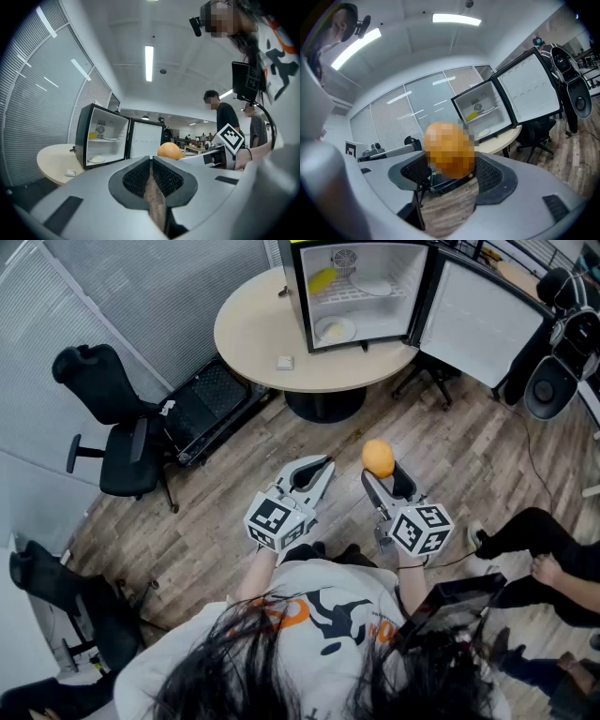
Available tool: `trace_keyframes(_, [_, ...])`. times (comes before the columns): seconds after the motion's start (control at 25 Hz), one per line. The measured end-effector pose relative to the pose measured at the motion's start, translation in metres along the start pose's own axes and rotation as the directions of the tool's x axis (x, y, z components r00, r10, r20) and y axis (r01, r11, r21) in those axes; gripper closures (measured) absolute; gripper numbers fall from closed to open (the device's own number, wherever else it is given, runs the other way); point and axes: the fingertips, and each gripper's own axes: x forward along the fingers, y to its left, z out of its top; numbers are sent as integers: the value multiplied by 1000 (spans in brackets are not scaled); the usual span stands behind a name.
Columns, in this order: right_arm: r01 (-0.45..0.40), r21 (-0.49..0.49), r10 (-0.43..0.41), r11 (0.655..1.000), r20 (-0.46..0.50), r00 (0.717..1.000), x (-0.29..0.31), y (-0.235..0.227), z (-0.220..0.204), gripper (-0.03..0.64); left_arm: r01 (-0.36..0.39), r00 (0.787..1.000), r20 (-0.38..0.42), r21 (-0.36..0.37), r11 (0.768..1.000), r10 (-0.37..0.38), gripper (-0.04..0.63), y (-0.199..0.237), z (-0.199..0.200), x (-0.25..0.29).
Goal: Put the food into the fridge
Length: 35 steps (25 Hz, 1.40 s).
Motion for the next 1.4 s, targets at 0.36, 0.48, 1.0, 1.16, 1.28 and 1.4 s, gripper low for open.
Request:
trace_keyframes(0.36, [3, -6, -3, 1000, 0, 1000, 6, -5, 2, 295, 10, 1000, -7, 7, 1000, -10, 583, 4, -1, 9])
trace_keyframes(0.48, [2, 3, -2, 1000, 14, 1000, 6, -9, 5, 295, 9, 1000, -12, 6, 1000, -9, 583, 4, -2, 13])
trace_keyframes(1.0, [6, 1, -6, 1000, 2, 1000, 0, -46, 14, 295, 8, 1000, -19, 11, 1000, -8, 582, -6, -4, 51])
trace_keyframes(1.16, [11, 2, -11, 1000, -8, 1000, -5, -64, 15, 295, 3, 1000, -28, 9, 1000, -3, 582, -14, -10, 67])
trace_keyframes(1.28, [13, 2, -13, 1000, -16, 1000, -8, -75, 14, 295, 0, 999, -43, 11, 1000, 1, 582, -19, -17, 75])
trace_keyframes(1.4, [12, 7, -12, 1000, -19, 1000, -7, -83, 15, 295, -3, 998, -56, 12, 1000, 4, 583, -20, -21, 81])
